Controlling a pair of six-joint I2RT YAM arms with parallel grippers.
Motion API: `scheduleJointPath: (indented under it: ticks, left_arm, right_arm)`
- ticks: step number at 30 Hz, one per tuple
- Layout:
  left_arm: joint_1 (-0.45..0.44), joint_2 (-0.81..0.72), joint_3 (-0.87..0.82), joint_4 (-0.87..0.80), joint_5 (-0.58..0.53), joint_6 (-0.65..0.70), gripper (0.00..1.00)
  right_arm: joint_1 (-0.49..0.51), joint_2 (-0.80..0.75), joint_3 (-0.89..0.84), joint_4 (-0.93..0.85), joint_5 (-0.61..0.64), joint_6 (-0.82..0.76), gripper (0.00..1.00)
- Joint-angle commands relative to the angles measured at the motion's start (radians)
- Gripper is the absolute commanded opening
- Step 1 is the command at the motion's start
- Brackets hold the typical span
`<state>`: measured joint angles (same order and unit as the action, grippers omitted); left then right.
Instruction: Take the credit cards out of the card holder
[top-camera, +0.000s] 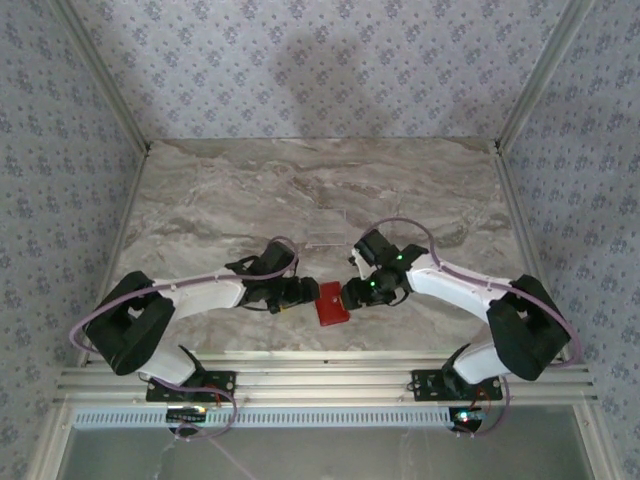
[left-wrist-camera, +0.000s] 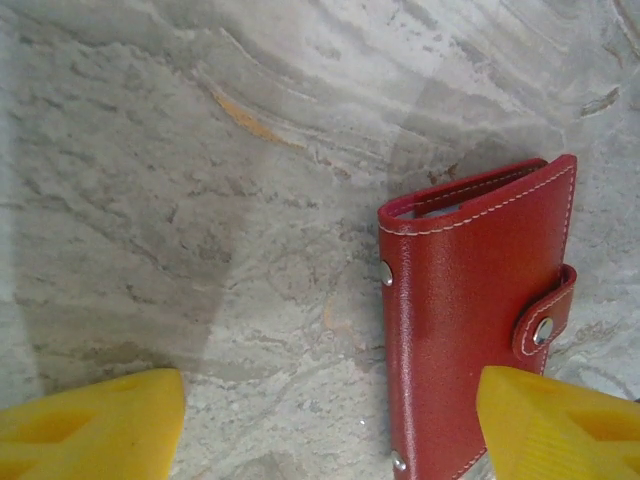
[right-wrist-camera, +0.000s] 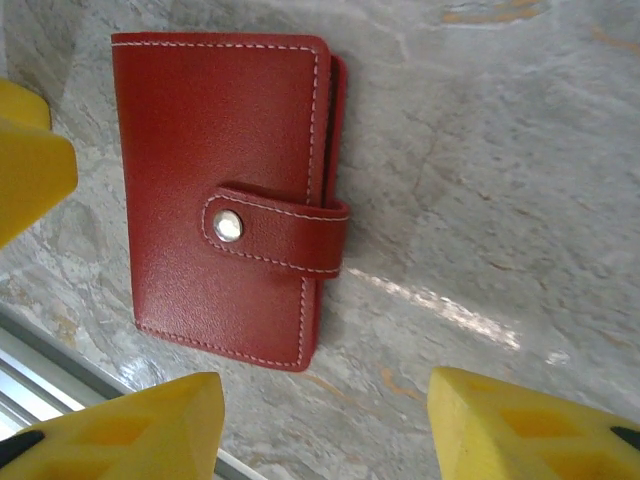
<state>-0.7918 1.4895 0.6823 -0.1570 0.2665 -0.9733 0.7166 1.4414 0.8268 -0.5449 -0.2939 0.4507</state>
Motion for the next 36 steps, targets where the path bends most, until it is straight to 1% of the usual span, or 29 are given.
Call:
scheduleJointPath:
  ticks: [1, 7, 12, 17, 20, 31, 36]
  left_arm:
    - [-0.015, 0.069, -0.005, 0.160, 0.102, -0.033, 0.72]
    - [-0.016, 0.127, 0.028, 0.162, 0.114, -0.018, 0.62]
    - [-0.012, 0.170, 0.072, 0.157, 0.123, 0.008, 0.53]
    - [0.018, 0.217, 0.119, 0.162, 0.165, 0.037, 0.43]
    - [0.037, 0.226, 0.147, 0.154, 0.187, 0.056, 0.40]
    - [0.083, 0.256, 0.250, 0.042, 0.204, 0.144, 0.40]
    - [0.105, 0.263, 0.285, -0.004, 0.208, 0.180, 0.39]
  right_arm:
    - [0.021, 0.044, -0.013, 0.073, -0.010, 0.074, 0.49]
    - [0.046, 0.104, -0.013, 0.123, -0.004, 0.116, 0.46]
    - [0.064, 0.126, -0.023, 0.174, -0.008, 0.155, 0.43]
    - [0.078, 0.133, -0.034, 0.257, -0.028, 0.215, 0.39]
    - [0.082, 0.142, -0.026, 0.279, -0.028, 0.224, 0.38]
    - [0.087, 0.215, 0.034, 0.320, -0.068, 0.225, 0.37]
    - [0.090, 0.223, 0.057, 0.313, -0.058, 0.224, 0.37]
